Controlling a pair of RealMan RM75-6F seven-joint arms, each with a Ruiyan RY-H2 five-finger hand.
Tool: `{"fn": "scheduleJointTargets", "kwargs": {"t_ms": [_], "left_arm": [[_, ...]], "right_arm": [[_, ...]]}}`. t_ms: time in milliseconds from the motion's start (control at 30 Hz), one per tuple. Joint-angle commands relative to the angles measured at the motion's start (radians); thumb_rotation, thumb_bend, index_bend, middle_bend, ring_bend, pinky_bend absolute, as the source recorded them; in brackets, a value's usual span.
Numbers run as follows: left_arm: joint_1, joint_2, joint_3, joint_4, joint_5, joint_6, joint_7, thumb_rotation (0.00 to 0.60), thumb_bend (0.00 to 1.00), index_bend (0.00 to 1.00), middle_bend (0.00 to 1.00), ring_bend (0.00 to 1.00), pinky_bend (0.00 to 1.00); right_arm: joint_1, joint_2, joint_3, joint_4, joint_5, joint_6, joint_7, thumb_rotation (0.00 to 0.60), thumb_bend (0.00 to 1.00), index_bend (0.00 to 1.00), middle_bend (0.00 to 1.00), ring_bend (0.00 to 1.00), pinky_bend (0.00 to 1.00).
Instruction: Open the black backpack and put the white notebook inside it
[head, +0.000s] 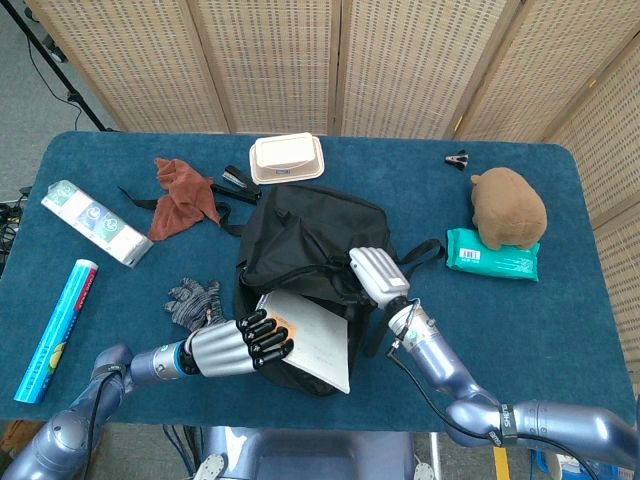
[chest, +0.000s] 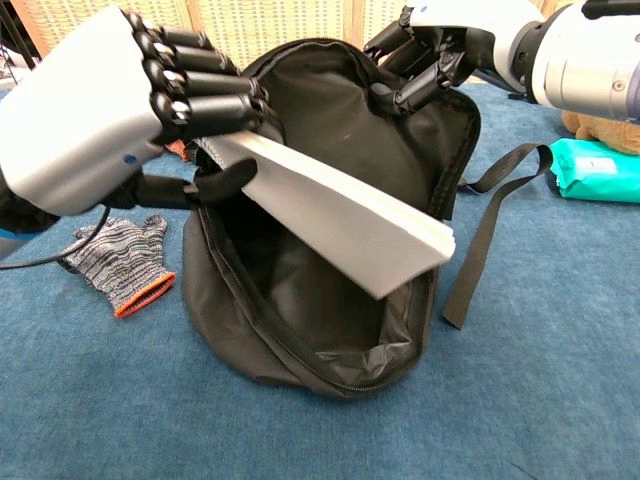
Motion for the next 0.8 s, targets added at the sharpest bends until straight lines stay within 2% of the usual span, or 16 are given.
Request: {"fn": "scheduleJointTargets", "kwargs": {"t_ms": [33, 333, 567, 800], "left_arm": [[0.02, -0.015, 0.025, 0.018, -0.01, -0.012, -0.02, 0.6, 0.5, 0.89, 0.67, 0.6, 0.65], [0.083, 0.002, 0.093, 0.037, -0.026, -0.088, -0.057, 0.6, 0.45, 0.88, 0.66, 0.6, 0.65], [0.104, 0.019, 0.109, 0.005, -0.05, -0.139, -0.066, 0.6, 0.43, 0.8, 0.64, 0.6, 0.65], [0.101, 0.047, 0.114, -0.075, -0.074, -0.229, 0.011, 0.6, 0.44, 0.81, 0.66, 0.62, 0.65]], "right_arm": [[0.001, 0.005, -0.001, -0.003, 0.002, -0.002, 0.001, 0.6, 0.61, 0.65, 0.61, 0.57, 0.61], [0.005, 0.018, 0.0, -0.014, 0.005, -0.009, 0.013, 0.6, 0.61, 0.65, 0.62, 0.57, 0.61], [0.009, 0.024, -0.003, -0.016, 0.007, -0.01, 0.011, 0.6, 0.61, 0.65, 0.62, 0.57, 0.61], [0.017, 0.023, -0.003, -0.018, 0.016, -0.012, 0.011, 0.6, 0.61, 0.66, 0.62, 0.57, 0.61]]}}
